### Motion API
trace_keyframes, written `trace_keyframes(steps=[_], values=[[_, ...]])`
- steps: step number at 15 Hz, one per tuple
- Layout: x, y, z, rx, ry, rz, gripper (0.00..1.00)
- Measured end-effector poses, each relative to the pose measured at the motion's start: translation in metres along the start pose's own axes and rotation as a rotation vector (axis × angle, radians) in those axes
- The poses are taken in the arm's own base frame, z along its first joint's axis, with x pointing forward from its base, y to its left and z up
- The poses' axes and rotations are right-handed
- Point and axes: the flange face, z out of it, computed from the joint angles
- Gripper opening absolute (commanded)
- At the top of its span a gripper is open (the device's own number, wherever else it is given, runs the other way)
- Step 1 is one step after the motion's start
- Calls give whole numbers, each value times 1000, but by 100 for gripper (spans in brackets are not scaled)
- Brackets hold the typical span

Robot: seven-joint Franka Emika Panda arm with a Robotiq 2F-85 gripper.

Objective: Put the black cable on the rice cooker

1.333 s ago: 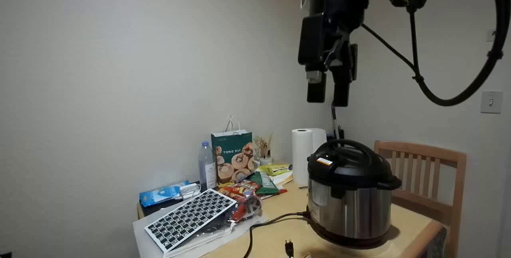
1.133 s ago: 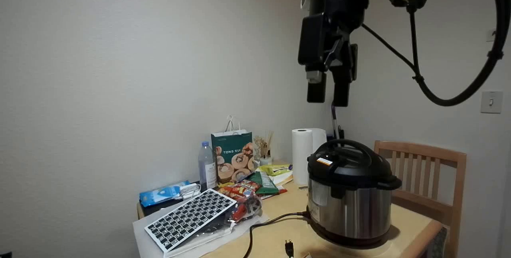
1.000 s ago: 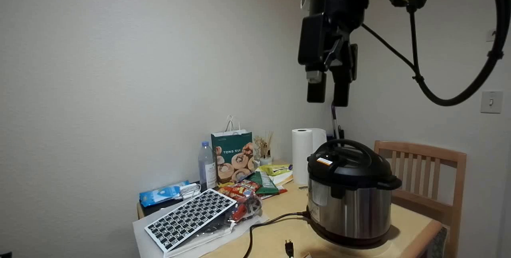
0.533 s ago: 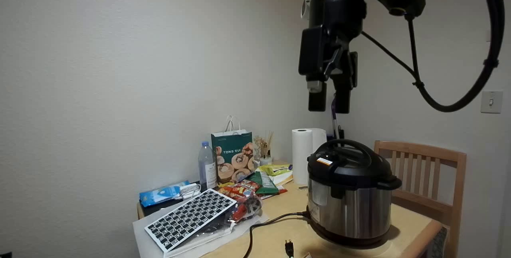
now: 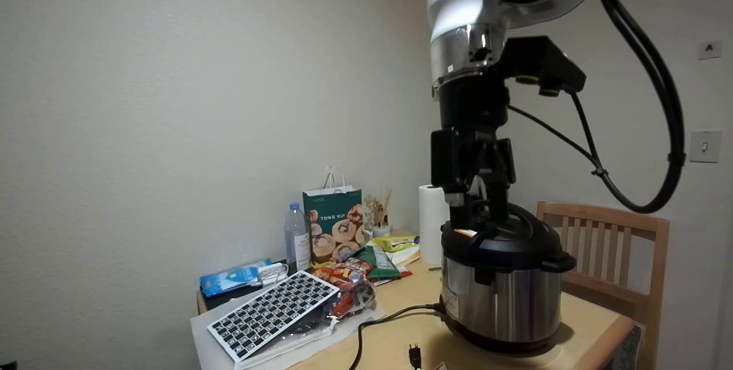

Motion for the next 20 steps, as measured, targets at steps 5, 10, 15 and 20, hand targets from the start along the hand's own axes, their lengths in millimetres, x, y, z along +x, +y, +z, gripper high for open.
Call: trace_keyframes(steps=[5, 10, 15, 20], values=[[8, 2, 11, 1, -17, 5, 100], [9, 2, 12, 1, -13, 35, 100], [32, 30, 45, 17, 37, 257, 100], [47, 68, 90, 27, -27, 355, 100]])
